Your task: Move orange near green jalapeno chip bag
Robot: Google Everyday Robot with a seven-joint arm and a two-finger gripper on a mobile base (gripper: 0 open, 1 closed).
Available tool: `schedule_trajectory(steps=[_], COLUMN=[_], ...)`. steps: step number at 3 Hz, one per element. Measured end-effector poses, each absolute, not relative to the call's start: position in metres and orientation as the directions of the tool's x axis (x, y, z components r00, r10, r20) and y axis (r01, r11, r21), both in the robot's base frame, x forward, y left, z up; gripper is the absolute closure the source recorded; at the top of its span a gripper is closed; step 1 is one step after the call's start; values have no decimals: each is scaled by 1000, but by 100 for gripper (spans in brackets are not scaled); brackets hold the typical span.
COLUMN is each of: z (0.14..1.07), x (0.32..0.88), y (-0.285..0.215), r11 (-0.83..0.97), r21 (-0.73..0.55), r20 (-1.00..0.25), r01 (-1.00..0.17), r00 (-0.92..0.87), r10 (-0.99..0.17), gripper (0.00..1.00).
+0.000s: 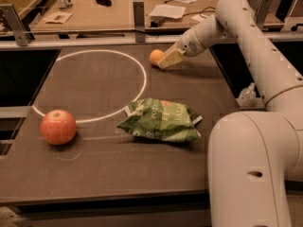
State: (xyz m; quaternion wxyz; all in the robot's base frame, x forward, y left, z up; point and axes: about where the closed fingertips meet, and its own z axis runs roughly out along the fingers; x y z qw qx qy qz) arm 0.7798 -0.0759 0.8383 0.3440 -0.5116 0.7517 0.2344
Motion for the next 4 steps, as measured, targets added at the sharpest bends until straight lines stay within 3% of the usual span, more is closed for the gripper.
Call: schedule_trajectory(steps=[1,2,4], z=[836,838,876], x=[777,771,738], y=[-77,-79,-98], r11=[355,328,232], r21=[6,15,-8], r20=[-749,-767,-843], r01=[-935,-945,-973], r00=[-240,-222,-119], r10=[-618,-603,-525], gripper=[87,100,100])
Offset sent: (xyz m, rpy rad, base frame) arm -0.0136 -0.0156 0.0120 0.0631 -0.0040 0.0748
